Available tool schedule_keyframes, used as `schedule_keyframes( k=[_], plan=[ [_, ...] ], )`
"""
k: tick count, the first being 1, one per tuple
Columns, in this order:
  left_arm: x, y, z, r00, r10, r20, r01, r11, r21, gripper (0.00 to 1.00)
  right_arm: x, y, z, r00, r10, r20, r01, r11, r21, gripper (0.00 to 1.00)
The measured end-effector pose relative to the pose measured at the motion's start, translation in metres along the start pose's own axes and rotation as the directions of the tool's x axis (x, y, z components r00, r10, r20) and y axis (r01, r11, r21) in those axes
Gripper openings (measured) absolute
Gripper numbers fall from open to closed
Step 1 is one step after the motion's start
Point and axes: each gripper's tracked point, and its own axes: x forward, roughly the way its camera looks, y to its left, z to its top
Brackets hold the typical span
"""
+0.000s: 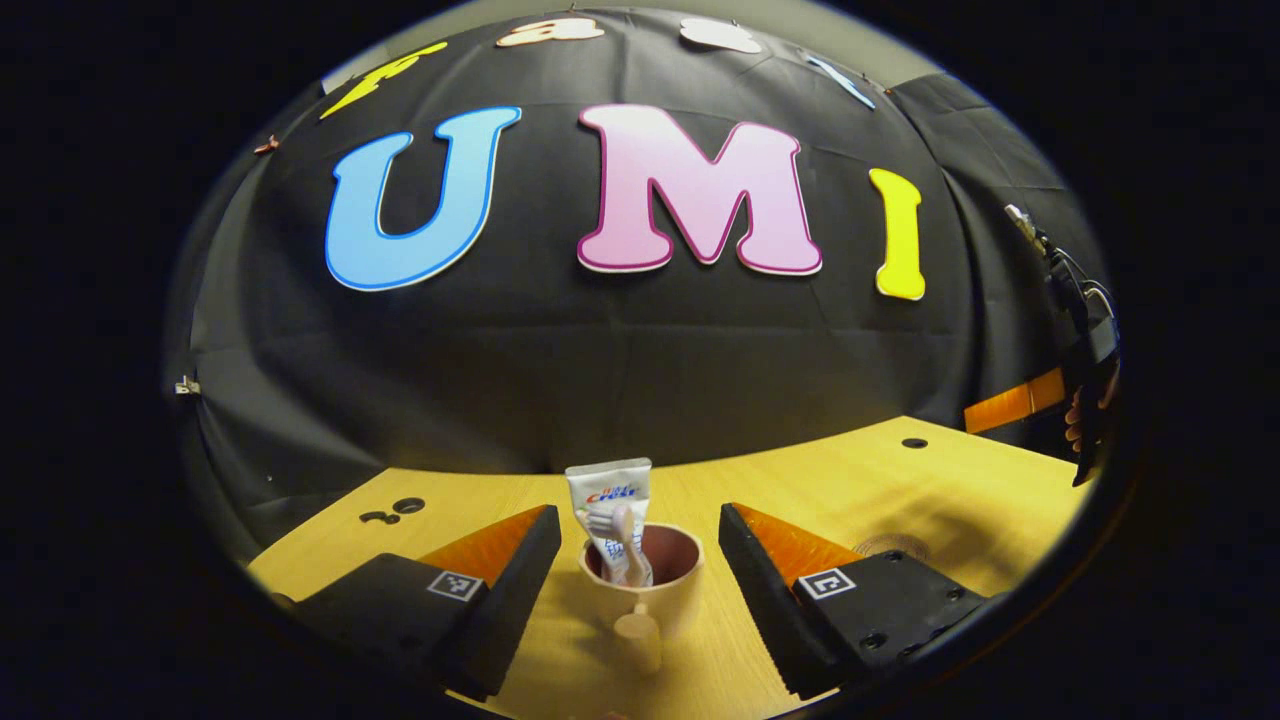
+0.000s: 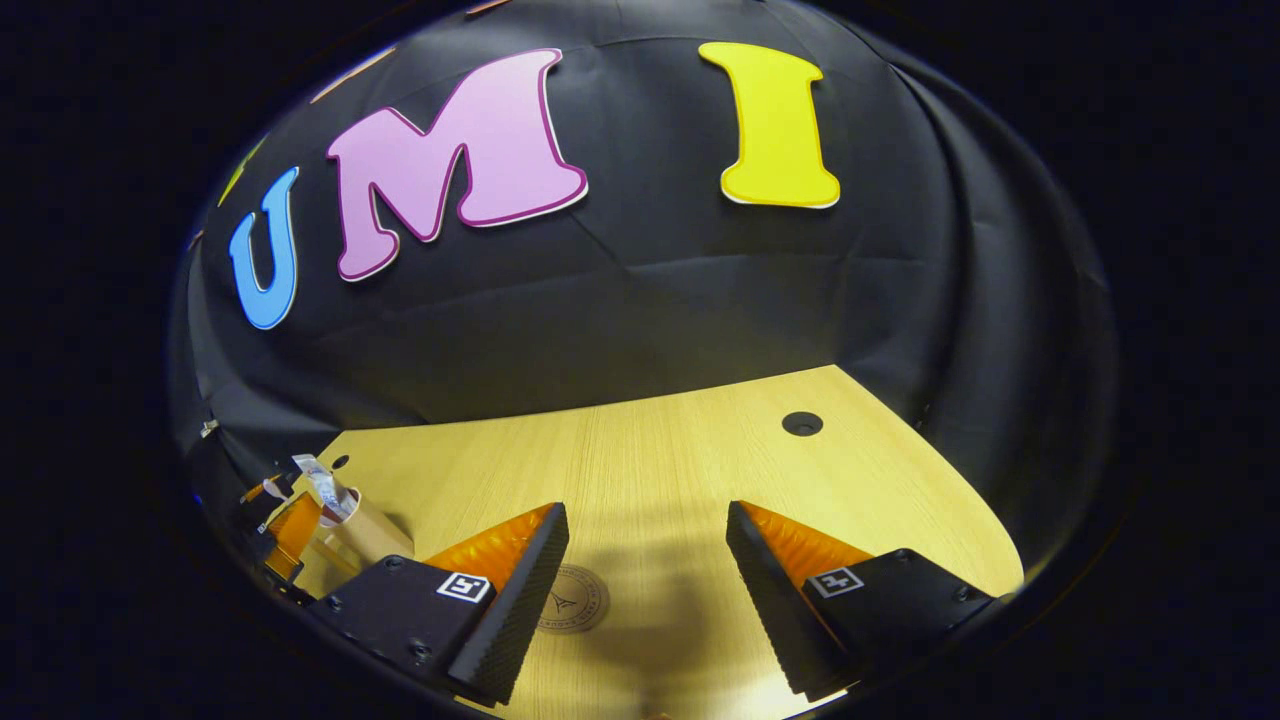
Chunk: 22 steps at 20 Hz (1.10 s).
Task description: Put the toothbrush and toothpaste on the desktop into the cup, then pick up the cup and place it on the coaster on the desktop.
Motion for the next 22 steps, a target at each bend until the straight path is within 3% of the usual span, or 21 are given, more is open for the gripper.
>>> schedule_keyframes(
  k=[4,7,13,17,22],
  plan=[
    [-0.003,0.007,-0.015,0.991,-0.005,-0.136,0.001,0.999,-0.033,0.99,-0.010,-0.020,0.013,1.000,-0.029,0.012,0.028,0.999,0.027,0.98],
    [-0.006,0.004,-0.037,0.954,-0.043,-0.295,0.031,0.998,-0.048,0.99,-0.017,-0.041,0.025,0.998,-0.063,0.025,0.061,0.997,0.053,0.98],
    [-0.004,0.011,-0.072,0.828,-0.060,-0.557,0.046,0.998,-0.039,0.99,-0.047,-0.107,0.046,0.983,-0.177,0.057,0.171,0.980,0.098,0.98],
    [0.000,0.008,-0.084,0.724,-0.098,-0.683,0.066,0.995,-0.073,0.99,-0.075,-0.147,0.047,0.967,-0.247,0.067,0.241,0.966,0.093,0.98],
    [0.012,0.007,-0.092,0.619,-0.081,-0.781,0.146,0.989,0.014,0.97,-0.111,-0.184,0.036,0.951,-0.308,0.044,0.304,0.950,0.068,0.98]
  ],
)
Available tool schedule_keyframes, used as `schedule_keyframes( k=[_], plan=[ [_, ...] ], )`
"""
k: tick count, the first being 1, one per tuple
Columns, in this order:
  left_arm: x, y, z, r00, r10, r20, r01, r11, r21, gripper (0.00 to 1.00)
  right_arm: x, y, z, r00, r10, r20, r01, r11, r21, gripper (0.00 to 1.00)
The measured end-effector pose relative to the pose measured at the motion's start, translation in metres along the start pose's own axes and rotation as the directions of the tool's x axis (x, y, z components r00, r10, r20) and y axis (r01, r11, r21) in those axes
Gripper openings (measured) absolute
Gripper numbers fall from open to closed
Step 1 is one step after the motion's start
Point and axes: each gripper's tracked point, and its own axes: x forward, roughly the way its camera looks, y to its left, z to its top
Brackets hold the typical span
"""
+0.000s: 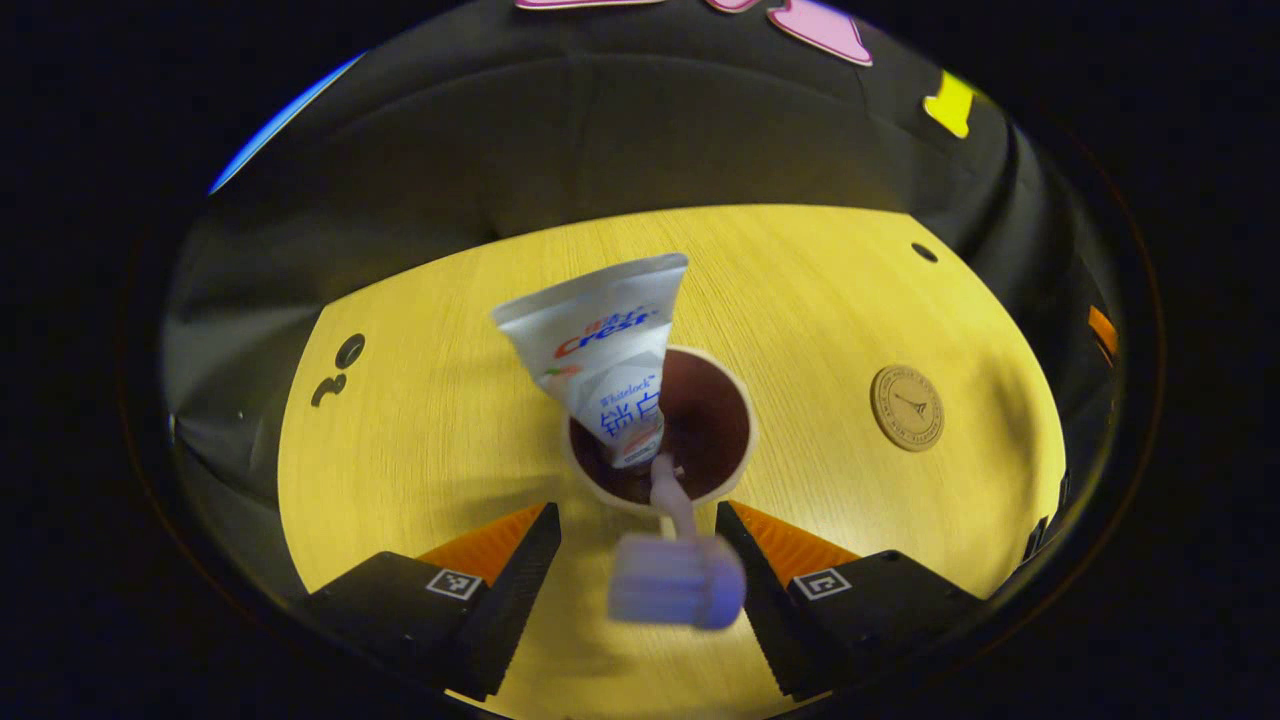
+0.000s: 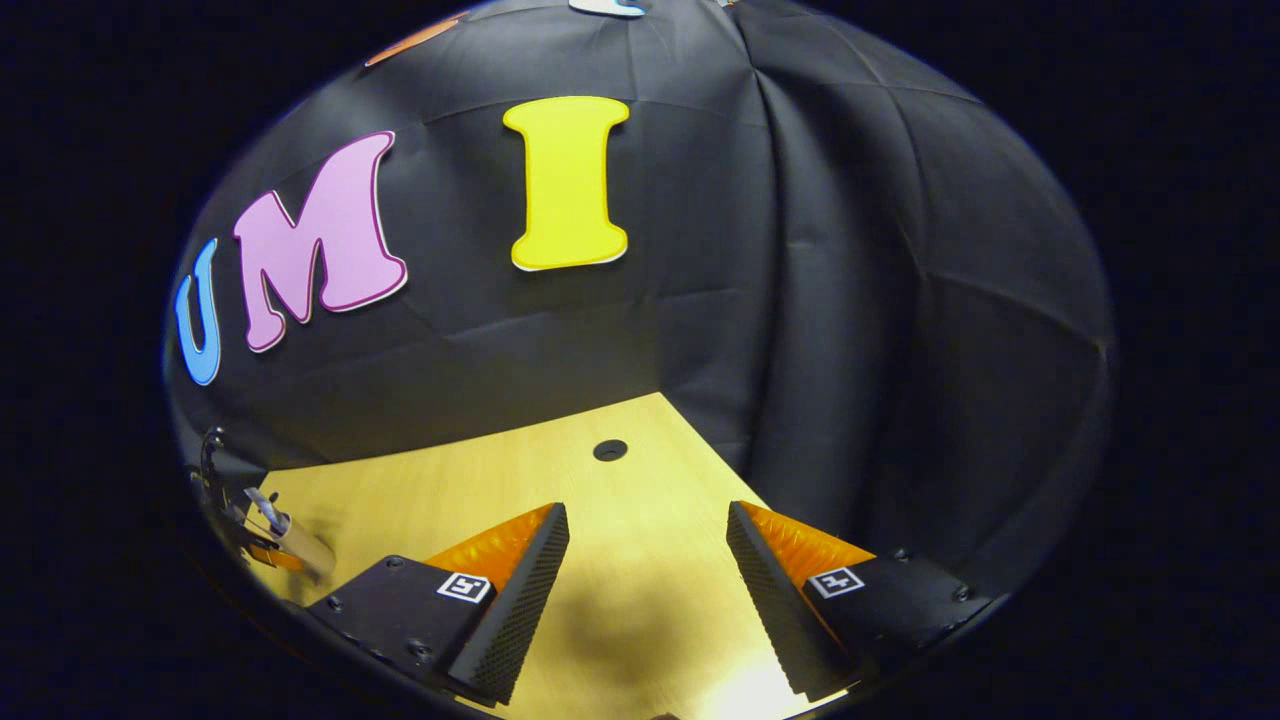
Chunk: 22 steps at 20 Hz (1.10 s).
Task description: Put the toothbrush and toothpaste on the desktop into the cup, then pick up the cup and place it on the coaster on the desktop.
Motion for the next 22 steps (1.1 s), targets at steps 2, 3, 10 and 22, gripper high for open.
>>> schedule_keyframes(
  k=[2,3,10,22],
  plan=[
    [0.003,-0.008,0.003,0.998,-0.028,-0.048,0.029,0.999,0.016,0.90,-0.008,-0.014,-0.004,1.000,-0.020,-0.011,0.020,1.000,-0.001,0.98],
    [0.004,-0.007,0.004,0.997,-0.023,-0.073,0.024,1.000,0.014,0.84,-0.011,-0.018,-0.008,1.000,-0.026,-0.018,0.026,1.000,0.003,0.98],
    [0.010,-0.008,-0.013,0.979,-0.016,-0.203,0.013,1.000,-0.017,0.43,-0.020,-0.031,-0.024,0.996,-0.042,-0.075,0.046,0.997,0.053,0.98],
    [0.000,-0.018,-0.015,0.983,-0.055,-0.177,0.044,0.997,-0.065,0.22,-0.042,-0.043,-0.012,0.998,-0.041,-0.047,0.044,0.997,0.068,0.98]
  ],
)
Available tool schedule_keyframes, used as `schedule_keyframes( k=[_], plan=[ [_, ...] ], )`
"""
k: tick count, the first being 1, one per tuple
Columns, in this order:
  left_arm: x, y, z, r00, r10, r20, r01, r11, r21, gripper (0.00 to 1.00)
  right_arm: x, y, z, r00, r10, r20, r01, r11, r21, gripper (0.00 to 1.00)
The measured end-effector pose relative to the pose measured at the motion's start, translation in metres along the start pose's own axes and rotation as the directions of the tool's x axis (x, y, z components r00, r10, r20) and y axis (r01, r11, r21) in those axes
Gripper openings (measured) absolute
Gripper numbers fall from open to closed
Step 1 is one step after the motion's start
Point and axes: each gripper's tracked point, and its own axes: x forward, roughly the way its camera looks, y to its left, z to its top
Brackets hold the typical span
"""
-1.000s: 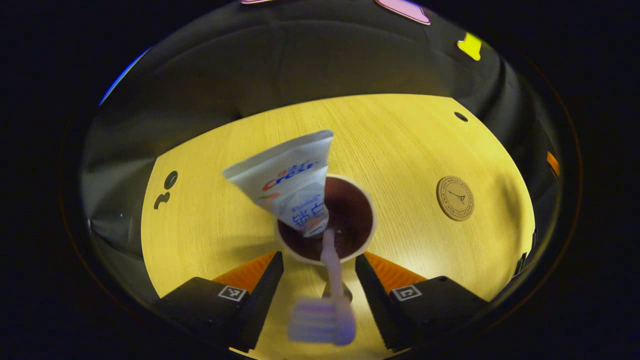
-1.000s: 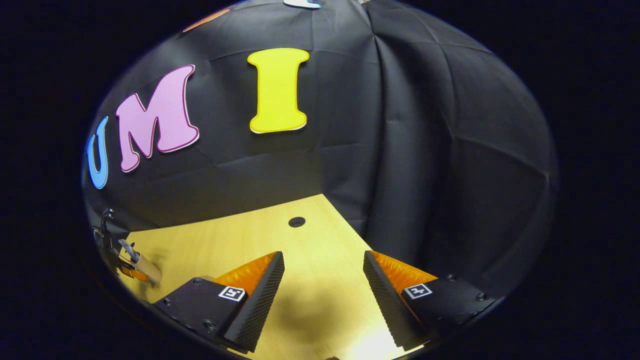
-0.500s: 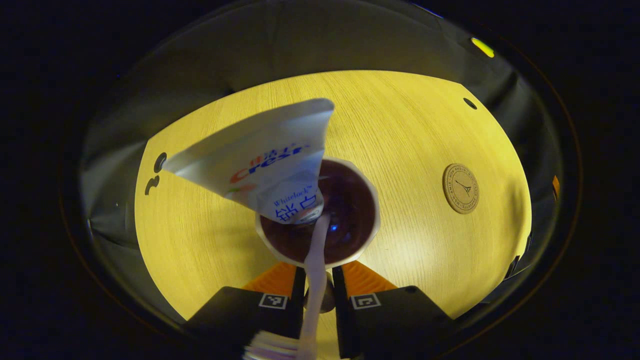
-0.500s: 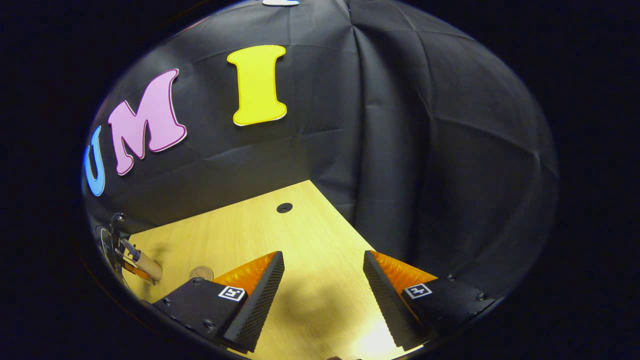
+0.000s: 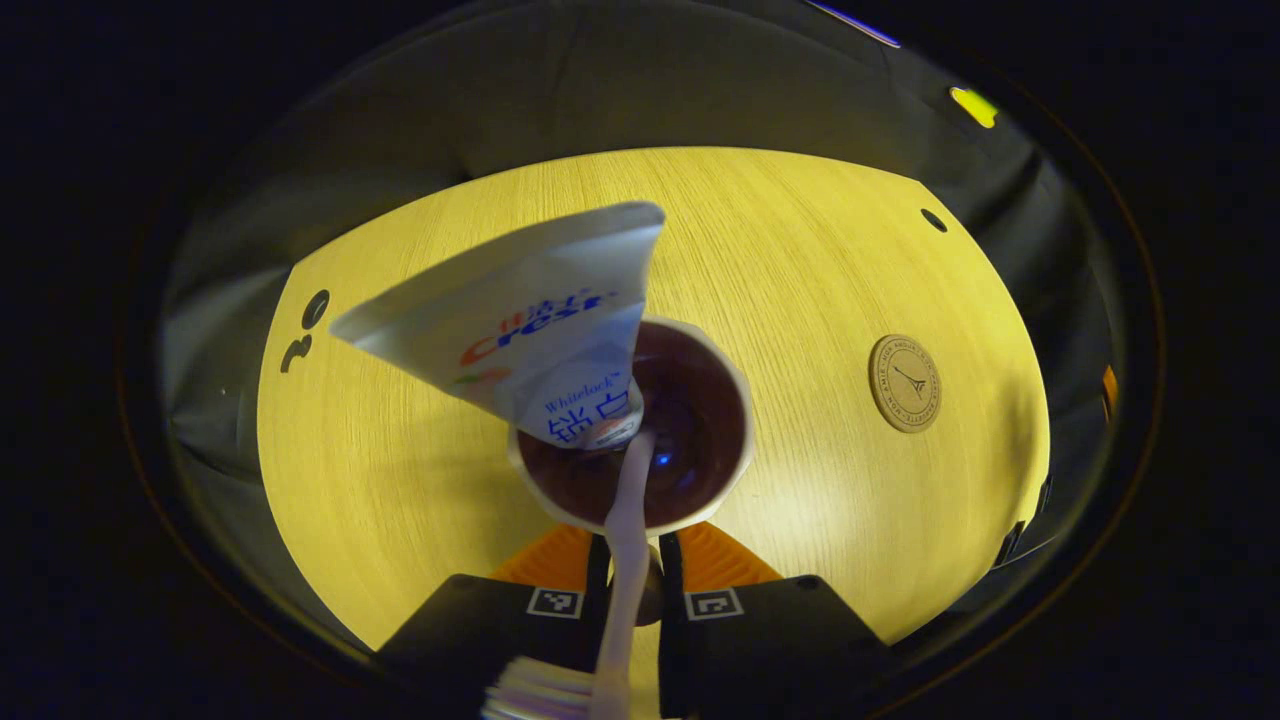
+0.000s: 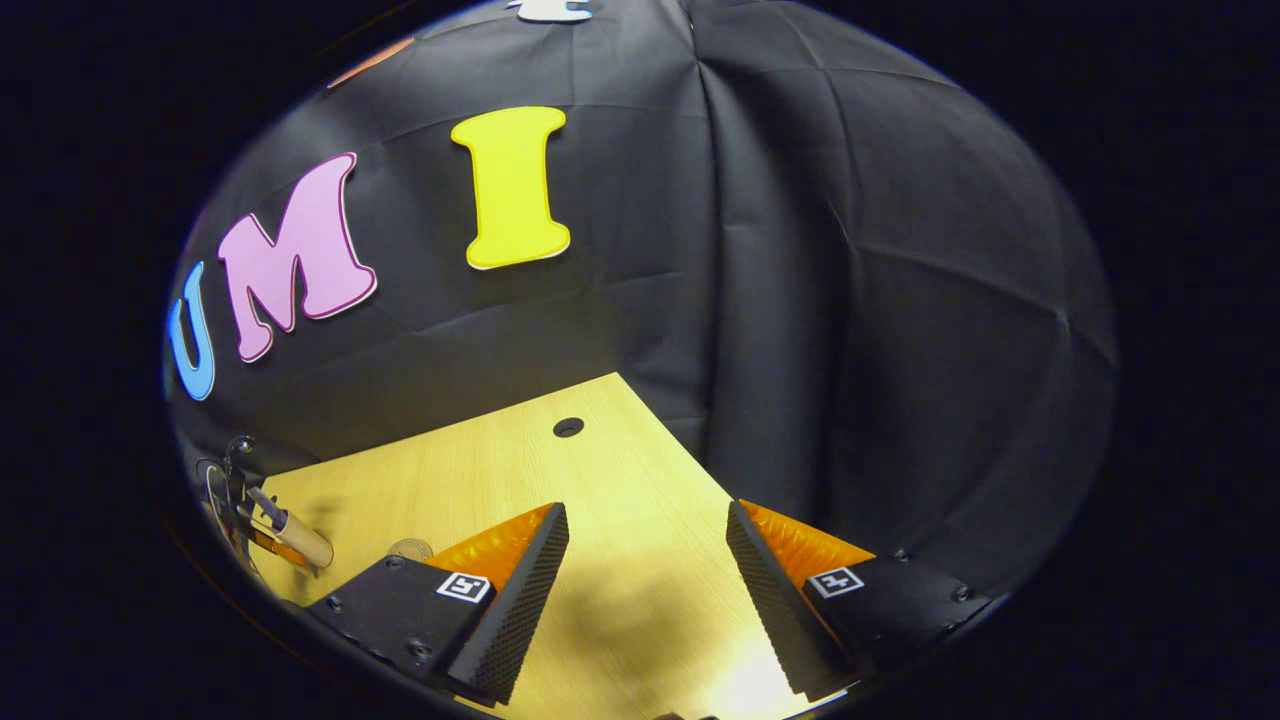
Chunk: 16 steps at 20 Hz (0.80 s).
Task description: Put the toothbrush and toothpaste on the desktop into the cup, then pick up the cup and place it on the coaster on the desktop.
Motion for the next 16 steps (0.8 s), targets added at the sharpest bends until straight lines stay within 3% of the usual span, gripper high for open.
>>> schedule_keyframes(
  k=[5,16],
  plan=[
    [-0.018,-0.022,0.014,0.999,-0.010,0.042,0.007,0.997,0.077,0.22,-0.013,-0.008,0.002,1.000,-0.004,0.014,0.004,1.000,-0.001,0.98],
    [-0.023,-0.145,0.038,0.992,-0.117,0.046,0.100,0.958,0.270,0.22,-0.057,-0.065,-0.009,0.997,-0.072,0.031,0.070,0.996,0.057,1.00]
  ],
)
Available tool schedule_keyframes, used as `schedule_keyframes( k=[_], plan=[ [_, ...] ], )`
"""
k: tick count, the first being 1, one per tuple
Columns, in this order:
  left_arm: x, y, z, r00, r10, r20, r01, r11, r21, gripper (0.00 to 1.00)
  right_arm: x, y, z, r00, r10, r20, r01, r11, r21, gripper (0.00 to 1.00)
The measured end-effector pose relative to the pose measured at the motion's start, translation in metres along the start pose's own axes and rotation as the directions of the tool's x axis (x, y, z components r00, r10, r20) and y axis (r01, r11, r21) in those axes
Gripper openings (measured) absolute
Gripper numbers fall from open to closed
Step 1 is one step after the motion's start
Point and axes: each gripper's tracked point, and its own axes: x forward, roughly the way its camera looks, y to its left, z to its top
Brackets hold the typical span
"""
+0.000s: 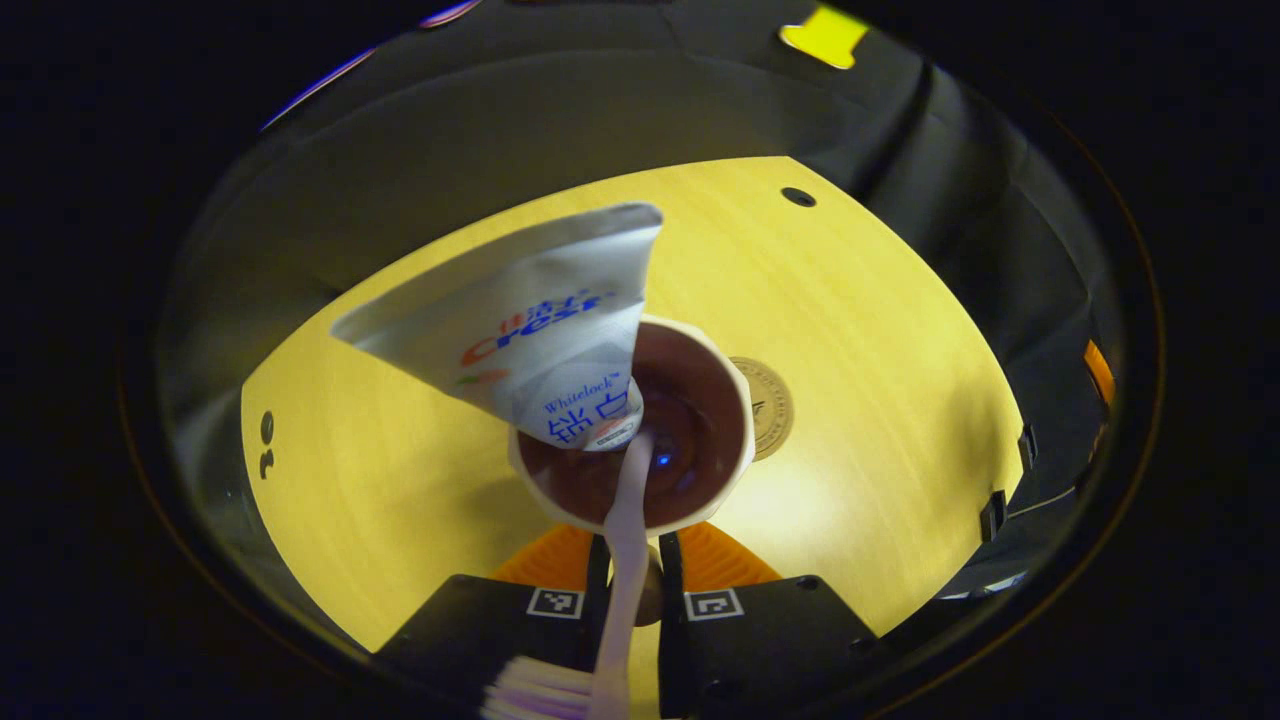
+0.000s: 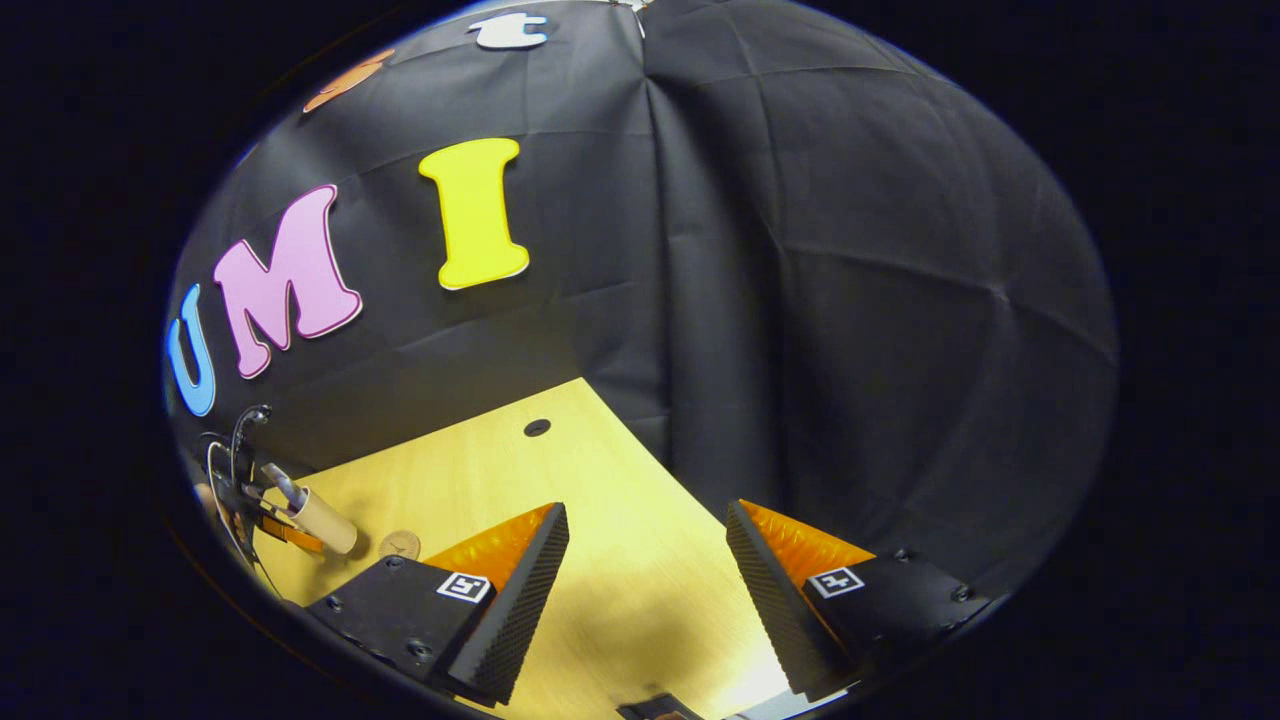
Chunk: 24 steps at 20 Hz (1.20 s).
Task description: Put the toothbrush and toothpaste on the desktop into the cup, then pick up the cup and place it on the coaster on the desktop.
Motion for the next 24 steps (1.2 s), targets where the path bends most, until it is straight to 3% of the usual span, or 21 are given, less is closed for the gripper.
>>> schedule_keyframes(
  k=[8,16,17,18,20,21,22,23,24],
  plan=[
    [0.030,-0.052,0.019,0.999,-0.021,-0.045,0.026,0.994,0.103,0.22,-0.013,-0.036,-0.009,0.999,-0.051,-0.008,0.052,0.998,0.029,0.98],
    [0.048,-0.057,0.019,0.996,-0.011,-0.088,0.023,0.991,0.130,0.23,-0.012,-0.038,-0.016,0.997,-0.067,-0.024,0.068,0.997,0.038,0.98],
    [0.048,-0.057,0.019,0.996,-0.008,-0.088,0.020,0.991,0.132,0.19,-0.011,-0.036,-0.017,0.998,-0.064,-0.027,0.065,0.997,0.036,0.98],
    [0.048,-0.057,0.018,0.996,-0.004,-0.092,0.016,0.991,0.133,0.25,-0.010,-0.033,-0.017,0.998,-0.061,-0.029,0.062,0.997,0.034,0.98],
    [0.048,-0.057,0.018,0.996,0.001,-0.087,0.010,0.992,0.129,0.27,-0.007,-0.027,-0.019,0.998,-0.051,-0.034,0.052,0.998,0.031,0.98],
    [0.048,-0.057,0.018,0.996,0.004,-0.085,0.007,0.992,0.122,0.23,-0.006,-0.023,-0.020,0.998,-0.044,-0.036,0.045,0.999,0.030,0.98],
    [0.046,-0.055,0.018,0.997,0.008,-0.081,0.002,0.993,0.119,0.30,-0.006,-0.019,-0.020,0.999,-0.036,-0.038,0.037,0.999,0.026,0.98],
    [0.043,-0.053,0.019,0.997,0.014,-0.074,-0.005,0.993,0.120,0.30,-0.006,-0.015,-0.020,0.999,-0.029,-0.039,0.030,0.999,0.020,0.98],
    [0.039,-0.053,0.021,0.998,0.005,-0.059,0.002,0.993,0.121,0.41,-0.006,-0.011,-0.019,0.999,-0.021,-0.040,0.021,1.000,0.014,0.98]
  ],
)
